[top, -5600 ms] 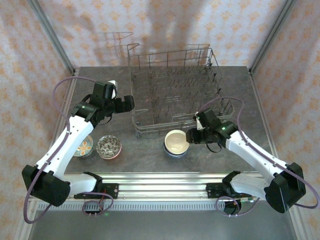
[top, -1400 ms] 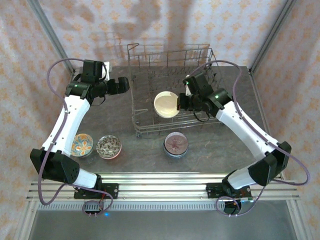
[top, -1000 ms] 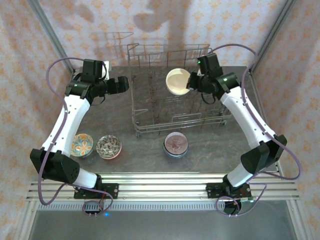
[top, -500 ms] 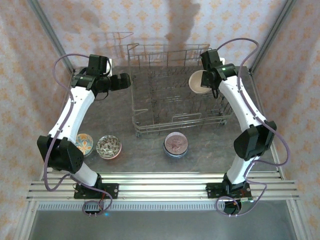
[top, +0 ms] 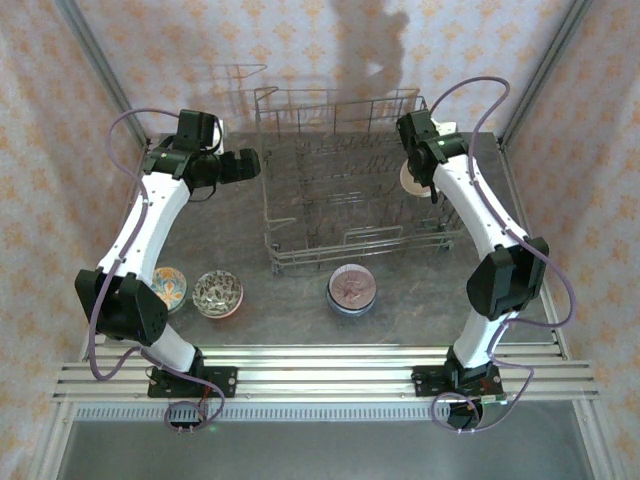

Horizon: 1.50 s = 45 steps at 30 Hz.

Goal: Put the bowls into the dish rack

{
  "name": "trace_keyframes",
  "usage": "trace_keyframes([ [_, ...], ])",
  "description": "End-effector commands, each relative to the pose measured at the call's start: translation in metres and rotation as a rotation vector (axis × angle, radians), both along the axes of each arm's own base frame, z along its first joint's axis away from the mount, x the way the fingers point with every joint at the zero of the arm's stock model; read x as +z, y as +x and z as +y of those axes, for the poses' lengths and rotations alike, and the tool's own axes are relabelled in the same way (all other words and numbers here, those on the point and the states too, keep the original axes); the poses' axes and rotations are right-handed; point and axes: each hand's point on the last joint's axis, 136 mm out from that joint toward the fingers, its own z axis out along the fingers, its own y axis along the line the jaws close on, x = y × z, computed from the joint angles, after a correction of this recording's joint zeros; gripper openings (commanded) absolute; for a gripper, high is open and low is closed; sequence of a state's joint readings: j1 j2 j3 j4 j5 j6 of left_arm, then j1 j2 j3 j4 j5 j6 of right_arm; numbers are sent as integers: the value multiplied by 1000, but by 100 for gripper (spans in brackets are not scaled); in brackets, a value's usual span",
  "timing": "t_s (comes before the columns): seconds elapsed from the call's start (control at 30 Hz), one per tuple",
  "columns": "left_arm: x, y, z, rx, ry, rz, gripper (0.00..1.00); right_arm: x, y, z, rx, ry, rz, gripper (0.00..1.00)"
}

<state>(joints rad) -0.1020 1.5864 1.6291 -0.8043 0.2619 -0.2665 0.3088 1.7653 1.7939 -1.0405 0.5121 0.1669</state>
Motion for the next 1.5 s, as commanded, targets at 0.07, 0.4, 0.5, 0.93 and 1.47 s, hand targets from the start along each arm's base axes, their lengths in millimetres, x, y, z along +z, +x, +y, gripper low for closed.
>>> trace_keyframes([
  [0.07, 6, 2, 4, -6, 4, -8, 99, 28, 5, -24, -109, -202, -91, 0],
  [0.4, 5, -2, 3, -14, -2, -8, 99, 34, 18, -12, -113, -525, -56, 0],
  [0.5, 5, -4, 3, -13, -3, -12, 99, 40, 21, -7, -117, -610, -52, 0],
  [0.93, 1, -7, -2, -28, -27, -10, 99, 39, 18, -4, -126, -848, 33, 0],
  [1.47, 5, -12, -7, -50, -53, -22, 99, -11, 31, 16, -51, -949, 120, 0],
])
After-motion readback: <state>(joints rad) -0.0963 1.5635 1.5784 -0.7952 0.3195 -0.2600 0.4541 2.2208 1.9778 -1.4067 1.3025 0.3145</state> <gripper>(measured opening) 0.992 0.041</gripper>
